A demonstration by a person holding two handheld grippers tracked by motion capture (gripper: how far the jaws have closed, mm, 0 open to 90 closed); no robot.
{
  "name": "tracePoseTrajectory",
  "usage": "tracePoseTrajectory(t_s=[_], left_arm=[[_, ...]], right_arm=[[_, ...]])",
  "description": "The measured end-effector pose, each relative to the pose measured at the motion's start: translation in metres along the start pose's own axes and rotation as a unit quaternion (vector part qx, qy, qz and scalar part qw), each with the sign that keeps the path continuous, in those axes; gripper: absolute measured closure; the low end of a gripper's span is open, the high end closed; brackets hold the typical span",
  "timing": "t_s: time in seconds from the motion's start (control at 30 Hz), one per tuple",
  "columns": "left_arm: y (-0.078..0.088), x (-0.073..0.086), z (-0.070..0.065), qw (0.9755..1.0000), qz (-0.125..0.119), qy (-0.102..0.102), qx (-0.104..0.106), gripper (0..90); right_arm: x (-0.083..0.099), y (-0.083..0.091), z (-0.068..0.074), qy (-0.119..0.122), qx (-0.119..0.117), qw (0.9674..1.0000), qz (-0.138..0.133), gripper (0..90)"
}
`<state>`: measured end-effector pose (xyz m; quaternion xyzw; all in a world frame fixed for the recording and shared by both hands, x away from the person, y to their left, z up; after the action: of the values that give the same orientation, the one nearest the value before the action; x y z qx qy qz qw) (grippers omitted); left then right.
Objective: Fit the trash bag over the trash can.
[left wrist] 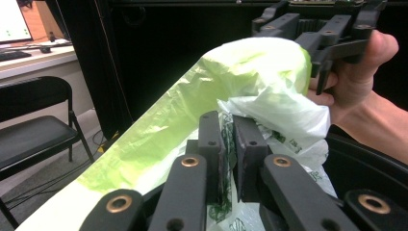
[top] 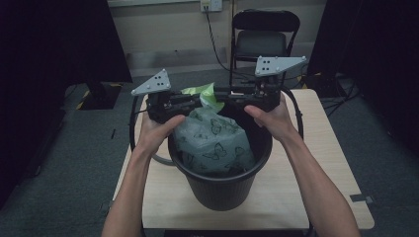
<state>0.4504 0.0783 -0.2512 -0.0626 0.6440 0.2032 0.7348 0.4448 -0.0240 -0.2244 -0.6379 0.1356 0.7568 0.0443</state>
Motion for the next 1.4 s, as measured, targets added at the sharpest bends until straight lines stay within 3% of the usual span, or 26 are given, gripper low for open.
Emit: tracePoseTrajectory(t_s=[0.03, 0.1, 0.13, 0.27, 0.3, 0.4, 0.43, 0.5, 0.57, 0.63, 0.7, 0.73, 0.8, 0.87, 0.97, 1.07, 1.17, 1.4], left_arm=[[0.002, 0.000, 0.001, 1.0000, -0.003, 0.002, -0.002, 82.2], [0.003, 0.000, 0.001, 1.0000, -0.005, 0.003, -0.004, 80.5], [0.007, -0.001, 0.002, 0.9999, -0.008, 0.011, -0.010, 70.6], [0.018, -0.005, 0.006, 0.9994, -0.018, 0.014, -0.026, 55.7], [0.028, -0.010, 0.007, 0.9989, -0.031, 0.015, -0.033, 55.0], [0.036, -0.017, 0.007, 0.9982, -0.045, 0.014, -0.039, 53.9], [0.036, -0.024, 0.003, 0.9978, -0.056, 0.011, -0.033, 51.5], [0.034, -0.026, 0.001, 0.9981, -0.052, 0.006, -0.031, 48.4], [0.023, -0.032, -0.009, 0.9984, -0.055, 0.005, -0.006, 46.8], [0.020, -0.034, -0.011, 0.9984, -0.055, 0.004, -0.006, 46.3], [0.013, -0.033, -0.011, 0.9988, -0.047, -0.004, -0.012, 52.4], [0.012, -0.032, -0.009, 0.9988, -0.043, -0.009, -0.023, 62.5], [0.014, -0.031, -0.008, 0.9988, -0.044, -0.011, -0.022, 77.6], [0.015, -0.031, -0.007, 0.9985, -0.049, -0.011, -0.023, 87.7], [0.019, -0.029, -0.005, 0.9982, -0.059, 0.000, -0.011, 90.0], [0.021, -0.028, -0.005, 0.9971, -0.076, 0.012, 0.000, 90.0], [0.021, -0.027, -0.004, 0.9975, -0.069, 0.009, -0.004, 90.0], [0.022, -0.028, -0.003, 0.9970, -0.074, 0.020, 0.012, 90.0]], right_arm=[[0.000, 0.000, 0.000, 0.002, 0.001, 1.0000, 0.001, 88.3], [0.000, 0.000, 0.001, 0.002, -0.001, 1.0000, 0.001, 90.0], [0.000, 0.002, 0.000, 0.001, 0.002, 1.0000, 0.000, 90.0], [-0.002, 0.007, -0.006, -0.010, 0.020, 0.9997, -0.006, 90.0], [-0.002, 0.008, -0.008, -0.012, 0.023, 0.9996, -0.007, 90.0], [-0.002, 0.009, -0.012, -0.014, 0.029, 0.9995, -0.007, 90.0], [-0.001, 0.008, -0.015, -0.018, 0.037, 0.9992, -0.002, 90.0], [0.001, 0.005, -0.016, -0.014, 0.046, 0.9988, 0.008, 90.0], [0.002, 0.001, -0.015, -0.012, 0.051, 0.9985, 0.014, 90.0], [0.003, -0.001, -0.014, -0.008, 0.053, 0.9984, 0.019, 90.0], [0.002, -0.005, -0.012, -0.002, 0.054, 0.9982, 0.027, 90.0], [0.002, -0.006, -0.011, 0.001, 0.055, 0.9980, 0.029, 90.0], [0.003, -0.005, -0.011, 0.003, 0.056, 0.9979, 0.032, 90.0], [0.005, -0.003, -0.011, 0.004, 0.055, 0.9979, 0.034, 88.4], [0.009, -0.002, -0.011, 0.008, 0.053, 0.9979, 0.038, 85.7], [0.010, -0.004, -0.011, 0.015, 0.060, 0.9975, 0.033, 72.2], [0.007, -0.007, -0.010, 0.021, 0.061, 0.9975, 0.028, 68.9], [0.002, -0.010, -0.008, 0.034, 0.062, 0.9974, 0.017, 63.2]])
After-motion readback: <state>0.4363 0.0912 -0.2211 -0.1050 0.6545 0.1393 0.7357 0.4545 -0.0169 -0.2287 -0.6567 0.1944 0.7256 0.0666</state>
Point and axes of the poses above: each handheld gripper's, and its own axes: y roughly backward along the jaws, x roughly out of its underside, z roughly to its left, the point moved 9 cm from there along -y, roughly forward along the jaws, and after that the axes turned 9 degrees about -y, right-handed, at the moved point
